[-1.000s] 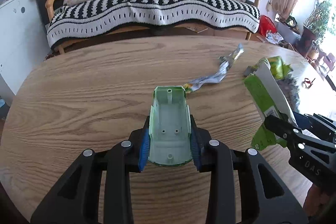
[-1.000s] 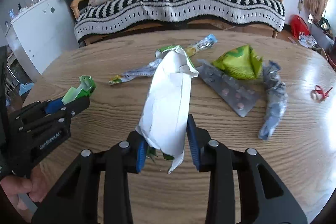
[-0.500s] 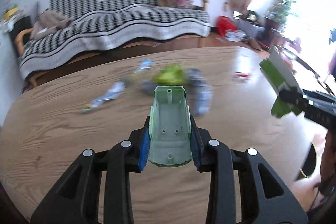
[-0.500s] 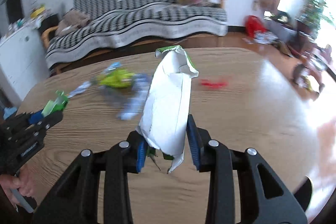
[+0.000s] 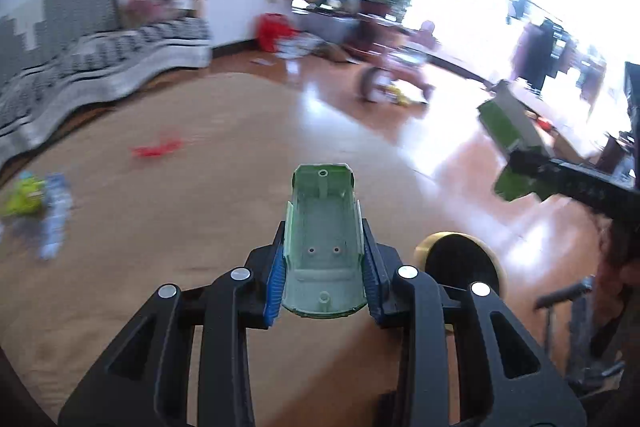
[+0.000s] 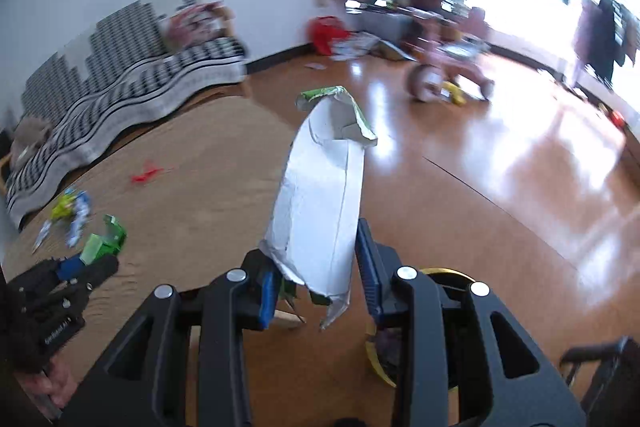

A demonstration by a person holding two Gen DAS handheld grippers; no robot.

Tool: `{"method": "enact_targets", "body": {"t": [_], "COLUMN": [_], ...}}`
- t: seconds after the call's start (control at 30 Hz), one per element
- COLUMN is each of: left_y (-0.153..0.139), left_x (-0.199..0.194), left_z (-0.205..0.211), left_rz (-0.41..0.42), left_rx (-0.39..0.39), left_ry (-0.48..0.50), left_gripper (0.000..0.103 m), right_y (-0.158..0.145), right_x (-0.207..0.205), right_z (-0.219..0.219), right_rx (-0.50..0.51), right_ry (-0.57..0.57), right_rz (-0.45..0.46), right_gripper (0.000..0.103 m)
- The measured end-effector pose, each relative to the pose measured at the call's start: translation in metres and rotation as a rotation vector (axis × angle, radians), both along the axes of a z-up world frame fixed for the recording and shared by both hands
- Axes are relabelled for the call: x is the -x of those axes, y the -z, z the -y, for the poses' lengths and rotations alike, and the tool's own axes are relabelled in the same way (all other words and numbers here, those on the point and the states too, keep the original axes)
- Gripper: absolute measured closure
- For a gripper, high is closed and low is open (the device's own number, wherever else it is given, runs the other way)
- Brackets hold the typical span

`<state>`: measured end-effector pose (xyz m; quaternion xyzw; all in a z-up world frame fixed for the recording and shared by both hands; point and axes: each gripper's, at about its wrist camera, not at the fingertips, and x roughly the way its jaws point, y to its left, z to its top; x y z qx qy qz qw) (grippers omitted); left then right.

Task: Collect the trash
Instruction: 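Carry the white packet and green plastic piece over the black bin, then open both tools to drop the packet and plastic piece into the bin, then move both tools back to the trash on the table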

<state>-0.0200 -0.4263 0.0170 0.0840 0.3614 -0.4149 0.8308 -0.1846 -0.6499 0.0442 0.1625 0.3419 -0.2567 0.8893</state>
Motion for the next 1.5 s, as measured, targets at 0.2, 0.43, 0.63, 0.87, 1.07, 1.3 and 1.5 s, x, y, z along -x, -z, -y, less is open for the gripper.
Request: {"method": "enact_targets", "body": {"t": [0.2, 0.43, 0.63, 0.87, 1.07, 1.3, 1.5], "left_y": [0.028, 0.081, 0.116, 0.121, 0.121, 0.117, 0.111], "left_x": [0.056, 0.105, 0.116, 0.111, 0.112, 0.115, 0.105], "left_z": [0.098, 0.16, 0.183, 0.19, 0.196, 0.199, 0.187], "left_rz": [-0.07, -0.149, -0.152, -0.174, -0.178, -0.146, -0.148], "left_rx": [-0.007, -0.07, -0.149, -0.153, -0.154, -0.147, -0.139], "left_ry": [0.14, 0.208, 0.237, 0.236, 0.24, 0.242, 0.231], "left_gripper": [0.071, 0.071, 0.071, 0.071, 0.07, 0.028, 0.028], "right_y": [0.03, 0.085, 0.121, 0.119, 0.115, 0.105, 0.097], "right_x": [0.071, 0.112, 0.116, 0.108, 0.101, 0.105, 0.096], "right_z": [0.065, 0.113, 0.122, 0.12, 0.123, 0.122, 0.113], "right_rx": [-0.059, -0.176, -0.25, -0.25, -0.24, -0.208, -0.202], "right_ry": [0.114, 0.166, 0.165, 0.164, 0.168, 0.214, 0.197], "right_rz": [-0.031, -0.148, -0.266, -0.27, -0.26, -0.23, -0.208], "right_gripper": [0.068, 0.068, 0.068, 0.068, 0.067, 0.038, 0.038]}}
